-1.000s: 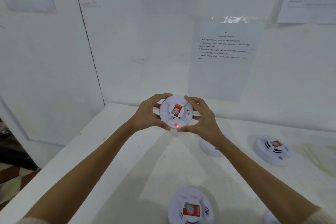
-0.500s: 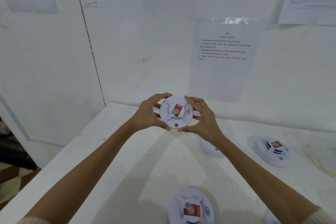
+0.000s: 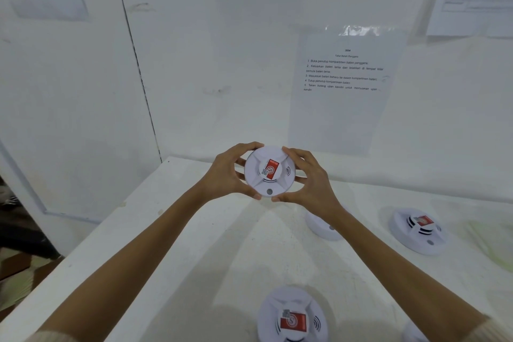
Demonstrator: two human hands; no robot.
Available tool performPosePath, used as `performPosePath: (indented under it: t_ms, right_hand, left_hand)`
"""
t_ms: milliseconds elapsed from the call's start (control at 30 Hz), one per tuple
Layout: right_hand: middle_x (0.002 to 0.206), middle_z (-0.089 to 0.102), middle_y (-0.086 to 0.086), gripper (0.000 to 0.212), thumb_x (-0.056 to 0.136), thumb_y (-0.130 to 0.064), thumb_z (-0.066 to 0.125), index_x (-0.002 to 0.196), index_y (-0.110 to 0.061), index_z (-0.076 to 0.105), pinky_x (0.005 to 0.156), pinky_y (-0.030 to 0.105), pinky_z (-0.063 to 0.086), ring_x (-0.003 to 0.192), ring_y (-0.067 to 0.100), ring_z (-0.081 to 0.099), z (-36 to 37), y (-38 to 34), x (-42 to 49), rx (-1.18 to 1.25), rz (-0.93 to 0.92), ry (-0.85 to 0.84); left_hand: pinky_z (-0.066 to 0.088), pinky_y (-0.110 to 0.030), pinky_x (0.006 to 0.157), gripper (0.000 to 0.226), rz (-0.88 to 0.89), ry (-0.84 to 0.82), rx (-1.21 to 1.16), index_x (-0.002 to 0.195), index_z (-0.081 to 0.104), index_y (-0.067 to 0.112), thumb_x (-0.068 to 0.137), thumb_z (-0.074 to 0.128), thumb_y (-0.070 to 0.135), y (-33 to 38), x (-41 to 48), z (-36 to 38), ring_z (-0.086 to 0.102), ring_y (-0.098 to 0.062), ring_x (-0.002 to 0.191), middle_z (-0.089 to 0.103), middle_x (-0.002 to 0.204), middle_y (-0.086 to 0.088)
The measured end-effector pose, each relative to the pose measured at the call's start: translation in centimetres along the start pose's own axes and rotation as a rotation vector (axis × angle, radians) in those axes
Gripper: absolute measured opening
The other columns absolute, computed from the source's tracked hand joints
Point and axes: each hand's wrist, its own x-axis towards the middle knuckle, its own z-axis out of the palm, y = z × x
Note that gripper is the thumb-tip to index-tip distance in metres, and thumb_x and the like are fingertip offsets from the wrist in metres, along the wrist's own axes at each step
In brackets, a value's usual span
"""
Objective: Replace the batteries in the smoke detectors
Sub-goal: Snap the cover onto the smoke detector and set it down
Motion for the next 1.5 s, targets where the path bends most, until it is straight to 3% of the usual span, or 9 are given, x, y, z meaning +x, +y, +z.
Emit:
performPosePath:
  t_ms: [200,467,667,933,1033,1367,1500]
  right_hand:
    - [0.121,0.045,-0.004,0.091,0.051,-0.009,0.09,0.131,-0.008,0.047,0.083,0.01,0.048,0.109,0.015,0.051,-0.2,-0.1,-0.3,0.011,0.0,-0.001]
    - [0.122,0.044,-0.006,0.09,0.051,-0.012,0.09,0.128,-0.019,0.044,0.08,0.003,0.045,0.108,0.007,0.049,-0.2,-0.3,-0.2,-0.003,-0.002,0.002]
    - [0.122,0.044,-0.005,0.091,0.051,-0.011,0.089,0.131,-0.013,0.045,0.08,0.003,0.045,0.107,0.009,0.049,-0.1,-0.3,0.0,-0.007,0.026,-0.018]
    - [0.124,0.047,-0.002,0.094,0.051,-0.008,0.089,0.134,-0.013,0.044,0.085,0.024,0.052,0.107,0.014,0.053,0.5,0.5,-1.1,0.078,0.246,-0.128]
    - [0.129,0.047,0.002,0.092,0.055,-0.005,0.087,0.135,-0.01,0.043,0.087,0.03,0.052,0.107,0.015,0.053,1.6,1.5,-2.0,0.105,0.344,-0.172]
    - [0.132,0.048,0.008,0.089,0.058,-0.004,0.086,0.135,-0.006,0.042,0.097,0.039,0.047,0.117,0.021,0.05,5.0,3.6,-2.8,0.131,0.506,-0.25]
    - [0.134,0.048,0.006,0.089,0.06,-0.011,0.086,0.137,-0.007,0.04,0.103,0.039,0.041,0.122,0.02,0.046,5.1,3.5,-2.8,0.055,0.487,-0.269]
  left_hand:
    - [0.053,-0.017,0.065,0.091,0.002,-0.005,0.002,0.124,0.049,0.027,0.047,0.092,0.004,0.0,0.0,0.2,0.057,-0.01,0.094,0.05,0.124,0.017]
    - [0.052,-0.014,0.064,0.089,0.006,0.006,0.022,0.121,0.047,0.03,0.048,0.092,0.006,0.1,0.1,0.2,0.057,-0.009,0.095,0.05,0.121,0.021]
    - [0.052,-0.014,0.065,0.09,0.003,0.011,0.022,0.122,0.048,0.028,0.047,0.092,0.006,-0.1,-0.1,0.1,0.057,-0.007,0.094,0.05,0.122,0.02]
    - [0.051,-0.011,0.066,0.09,-0.129,-0.045,0.054,0.126,0.051,0.019,0.048,0.091,0.003,-2.1,-0.2,0.9,0.058,-0.001,0.089,0.053,0.119,0.011]
    - [0.054,-0.016,0.067,0.089,-0.226,-0.105,0.071,0.125,0.054,0.02,0.047,0.092,0.004,-3.6,-0.7,1.1,0.061,-0.004,0.084,0.059,0.118,0.006]
    - [0.049,-0.009,0.068,0.083,-0.359,-0.244,0.138,0.124,0.055,0.022,0.051,0.091,0.01,-6.2,-1.2,0.8,0.059,-0.002,0.093,0.06,0.106,0.014]
    - [0.05,-0.011,0.075,0.09,-0.372,-0.269,0.135,0.122,0.055,0.026,0.04,0.09,0.026,-6.7,-1.3,1.0,0.059,-0.007,0.098,0.06,0.106,0.015]
